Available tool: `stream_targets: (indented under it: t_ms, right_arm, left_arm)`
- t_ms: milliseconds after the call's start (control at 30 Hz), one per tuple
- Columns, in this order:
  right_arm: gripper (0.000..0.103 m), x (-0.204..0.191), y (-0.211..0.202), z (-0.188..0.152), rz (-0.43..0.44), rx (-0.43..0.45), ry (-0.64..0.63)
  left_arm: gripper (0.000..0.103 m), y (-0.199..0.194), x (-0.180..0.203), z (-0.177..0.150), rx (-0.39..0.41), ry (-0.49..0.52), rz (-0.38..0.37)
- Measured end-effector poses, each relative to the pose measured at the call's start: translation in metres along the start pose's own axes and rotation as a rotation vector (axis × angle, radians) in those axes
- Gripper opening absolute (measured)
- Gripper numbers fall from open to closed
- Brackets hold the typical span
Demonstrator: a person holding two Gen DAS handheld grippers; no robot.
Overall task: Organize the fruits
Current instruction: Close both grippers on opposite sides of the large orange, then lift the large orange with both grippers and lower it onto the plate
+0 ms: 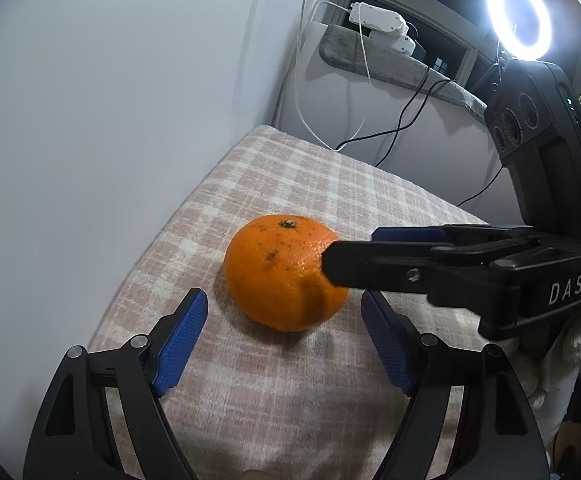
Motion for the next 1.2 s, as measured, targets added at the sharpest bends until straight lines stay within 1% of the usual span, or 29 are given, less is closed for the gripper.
stream_targets:
  t_ms: [133,333,367,433,467,533,733,800,967,1033,1200]
  right_arm:
    - [0.089,-0.003,0.009,0.001,0.023,-0.008,-0.002]
    - [0.089,-0.006,0.022,0.002,0.033,-0.026,-0.005]
    - [0.087,-0.006,0.024,0.001,0.037,-0.029,-0.006]
    - [0.079,-0.006,0.029,0.001,0.053,-0.039,-0.006]
    - [0.078,-0.008,0.031,0.001,0.062,-0.042,-0.005]
    - [0.072,-0.012,0.032,0.000,0.078,-0.044,-0.005]
    - [0.071,-0.017,0.030,-0.001,0.060,-0.040,-0.007]
    - [0.071,-0.019,0.026,-0.003,0.051,-0.039,-0.009]
    - [0.070,-0.033,0.001,-0.016,0.050,-0.026,-0.004]
    - [0.070,-0.034,-0.005,-0.020,0.046,-0.022,-0.003]
    - [0.070,-0.033,-0.036,-0.035,0.028,0.006,0.012]
  left_arm:
    - [0.078,0.006,-0.001,0.002,-0.016,-0.014,-0.015]
    - [0.078,0.013,-0.005,0.003,-0.041,-0.045,-0.037]
    - [0.076,0.013,-0.005,0.003,-0.045,-0.046,-0.040]
    - [0.070,0.015,-0.005,0.002,-0.055,-0.045,-0.047]
    - [0.068,0.015,-0.004,0.002,-0.059,-0.043,-0.048]
    - [0.068,0.015,-0.003,0.002,-0.055,-0.037,-0.042]
    - [0.068,0.011,-0.002,0.001,-0.052,-0.032,-0.038]
    - [0.068,0.008,0.000,0.000,-0.050,-0.032,-0.040]
    - [0.068,0.000,0.010,-0.005,-0.045,-0.016,-0.045]
    - [0.068,-0.003,0.017,-0.008,-0.043,-0.007,-0.048]
    - [0.068,-0.014,0.043,-0.017,-0.028,0.036,-0.059]
Point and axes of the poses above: each gripper's, at about its wrist camera, not at the fingertips, and y roughly the way its jaws point, x to its right, z to its top, the point moved 7 cm from there along y, roughly the way its jaws point, and after that the axes turned 13 degrees about -y, right-handed, at the moved point
